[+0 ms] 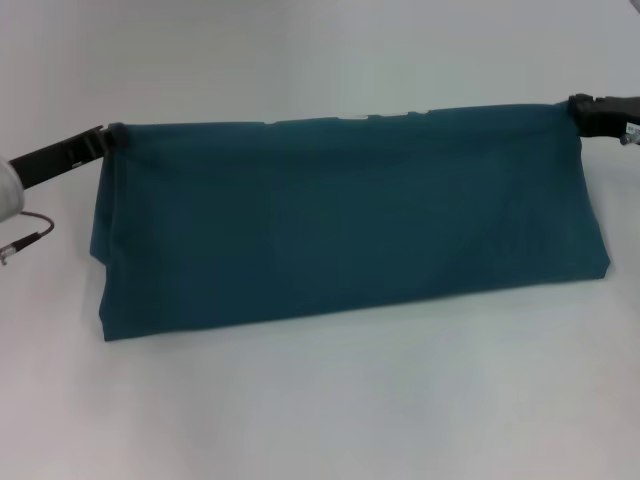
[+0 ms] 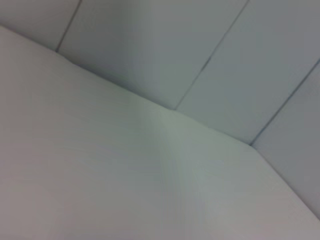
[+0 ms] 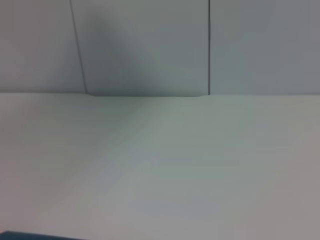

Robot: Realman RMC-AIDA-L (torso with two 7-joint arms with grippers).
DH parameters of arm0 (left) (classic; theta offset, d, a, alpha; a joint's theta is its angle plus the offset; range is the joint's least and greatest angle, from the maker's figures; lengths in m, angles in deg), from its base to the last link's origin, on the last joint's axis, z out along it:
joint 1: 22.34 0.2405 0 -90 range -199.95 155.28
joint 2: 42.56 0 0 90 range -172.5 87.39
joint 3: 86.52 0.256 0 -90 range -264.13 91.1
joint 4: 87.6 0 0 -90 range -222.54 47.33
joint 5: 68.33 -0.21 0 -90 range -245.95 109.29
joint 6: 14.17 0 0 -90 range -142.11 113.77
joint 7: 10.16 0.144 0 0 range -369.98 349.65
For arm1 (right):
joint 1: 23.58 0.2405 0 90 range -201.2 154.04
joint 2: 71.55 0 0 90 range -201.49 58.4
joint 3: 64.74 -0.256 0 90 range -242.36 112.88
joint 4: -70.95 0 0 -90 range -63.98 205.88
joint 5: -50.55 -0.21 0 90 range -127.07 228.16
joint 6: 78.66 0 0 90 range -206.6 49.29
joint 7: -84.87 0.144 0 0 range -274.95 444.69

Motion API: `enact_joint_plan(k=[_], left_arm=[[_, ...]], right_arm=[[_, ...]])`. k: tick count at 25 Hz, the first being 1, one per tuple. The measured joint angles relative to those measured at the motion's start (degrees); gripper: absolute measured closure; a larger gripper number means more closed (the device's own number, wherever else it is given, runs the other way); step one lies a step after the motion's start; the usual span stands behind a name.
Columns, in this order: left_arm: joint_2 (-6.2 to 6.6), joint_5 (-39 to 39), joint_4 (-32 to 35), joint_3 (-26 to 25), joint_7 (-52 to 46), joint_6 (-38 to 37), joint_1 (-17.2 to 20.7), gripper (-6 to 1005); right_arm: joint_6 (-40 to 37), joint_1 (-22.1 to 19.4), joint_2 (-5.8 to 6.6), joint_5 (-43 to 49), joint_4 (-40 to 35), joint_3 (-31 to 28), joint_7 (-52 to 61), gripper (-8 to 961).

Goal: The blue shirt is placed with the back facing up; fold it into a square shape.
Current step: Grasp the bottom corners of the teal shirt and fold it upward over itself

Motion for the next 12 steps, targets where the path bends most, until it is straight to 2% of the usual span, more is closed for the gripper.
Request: enact_joint_plan(k=[6,9,12], left_arm=[[-0.09,2.4,-2.2,0.4,3.1,6.5,-2.9,973],[-0.05,3.1,-3.2,1.0,3.5,8.8,-3.8,973],[-0.34,3.8,-3.3,1.4,4.0,10.8,-4.2,972]], right_arm=[[4.3,2.5,0.7,-0.1,1.1,0.6,-0.9,929],[5.9,3.5,1.46,-0.1,2.7,0.6,-1.5,928],[7.3,4.3,1.63,-0.1,3.1,0.7,-2.6,927]])
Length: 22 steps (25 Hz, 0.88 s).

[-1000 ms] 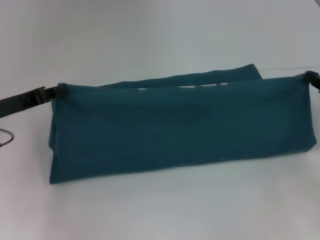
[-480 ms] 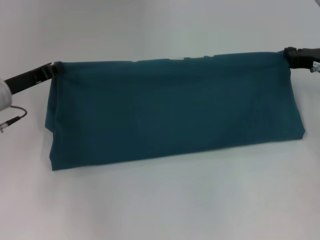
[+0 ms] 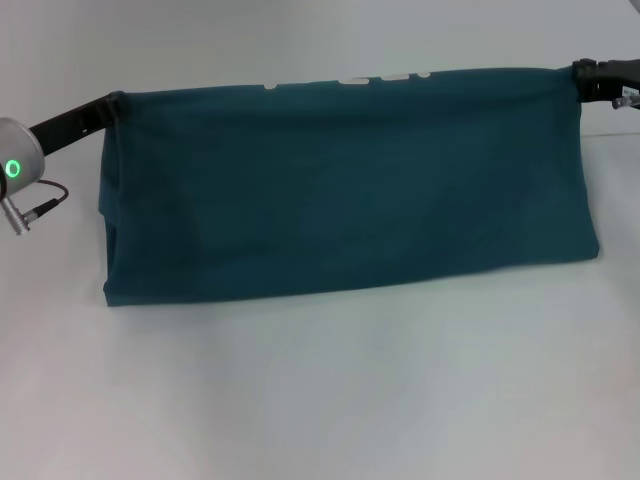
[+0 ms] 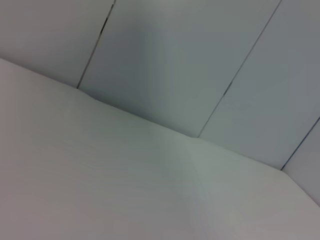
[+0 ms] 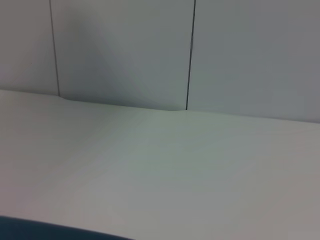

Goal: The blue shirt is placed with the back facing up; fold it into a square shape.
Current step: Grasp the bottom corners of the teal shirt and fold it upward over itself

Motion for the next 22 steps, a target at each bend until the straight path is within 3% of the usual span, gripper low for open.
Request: enact_joint_plan(k=[22], left_arm=[[-0.06,1.0,-0.4,0.0,0.4,1.9,-0.3,961]], right_arm=[[2.4,1.9,0.39,0.0,1.5,3.0,-0.8,919]])
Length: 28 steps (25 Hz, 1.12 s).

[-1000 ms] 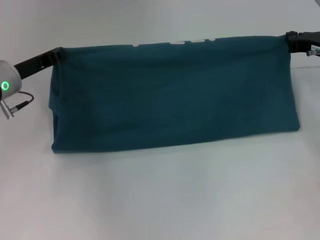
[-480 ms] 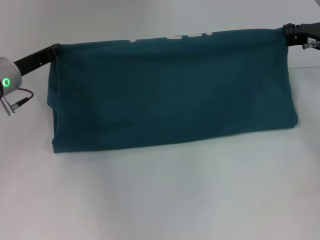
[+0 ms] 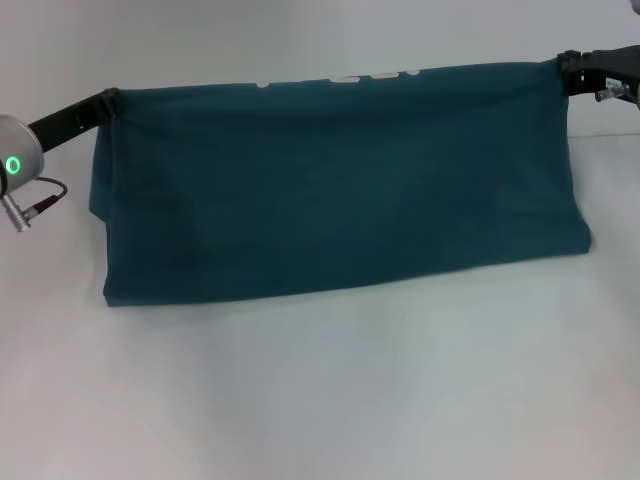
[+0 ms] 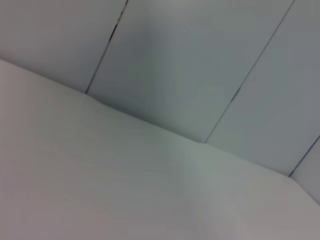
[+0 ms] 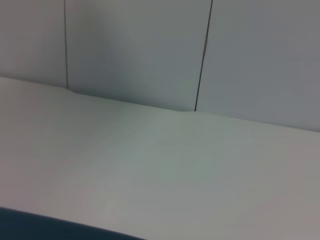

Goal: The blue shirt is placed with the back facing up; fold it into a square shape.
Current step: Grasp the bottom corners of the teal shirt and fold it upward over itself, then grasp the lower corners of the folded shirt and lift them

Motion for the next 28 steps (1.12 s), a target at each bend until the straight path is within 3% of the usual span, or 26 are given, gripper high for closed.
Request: enact_joint_plan(k=[7,12,17,23,25,28], left_arm=[[-0.41,2.0,0.0,0.0,0.3,0.3,0.0,918],[-0.67,4.3,-0.2,0.0,0.4,2.7,0.2,887],[-0.78,5.8,-0.4,0.0,1.5,5.1,0.2,674],[-0.57,7.3,-0.2,0.0,2.5,5.0,0.9,545],[-0.27,7.3,0.0,0.1,2.6,3.1,1.5,502],[0.34,7.2,0.7,0.5,2.5,-2.1,3.4,438]], right_arm=[[-0.2,-0.1,0.4,-0.1,0.0,0.0,0.0,917],[-0.3,-0.5,0.48,-0.6,-0.7,0.0,0.0,811],[-0.2,-0.6,0.55,-1.3,-1.6,-0.1,-0.5,704],[-0.4,-1.5,1.18,-4.6,-1.6,-0.4,-0.2,465],[-1.5,-2.2,1.33,-5.7,-1.7,-0.3,0.4,223],[-5.4,-3.8,1.63,-6.5,-1.7,0.0,2.8,176]])
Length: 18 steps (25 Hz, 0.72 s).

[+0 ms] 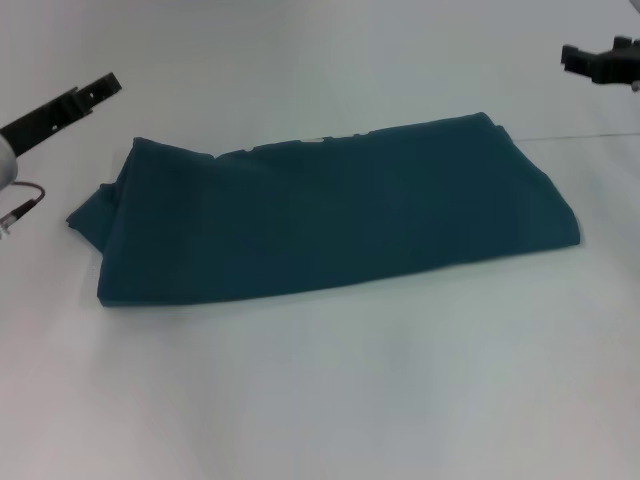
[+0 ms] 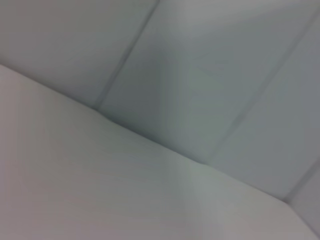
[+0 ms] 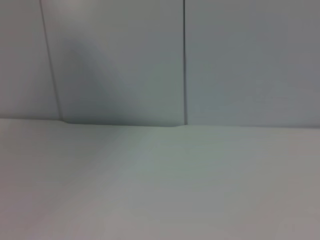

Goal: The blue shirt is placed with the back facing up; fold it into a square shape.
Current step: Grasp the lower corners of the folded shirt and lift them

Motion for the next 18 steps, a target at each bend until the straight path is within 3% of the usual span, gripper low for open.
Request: enact_joint_plan(k=[4,8,14,18], left_arm=[[0.58,-0.1,1.7,1.2,-0.3,-9.6,3.4,249],[0.28,-0.3,4.5,3.8,-0.8,-13.6,7.4,66],[-0.58,-0.4,7.2,5.5,-1.1,-14.4,11.8,59],[-0.82,-2.5,7.4,5.6,-0.7,-13.7,13.0,59]], right_arm=[[-8.4,-3.5,0.25,0.2,-0.8,0.0,5.5,145],[-13.5,-5.7,0.34,0.4,-1.7,0.2,9.6,144],[-22.4,-10.7,0.53,0.6,-7.9,4.5,21.6,145],[-27.2,-12.8,1.59,2.1,-11.5,5.9,29.6,145]])
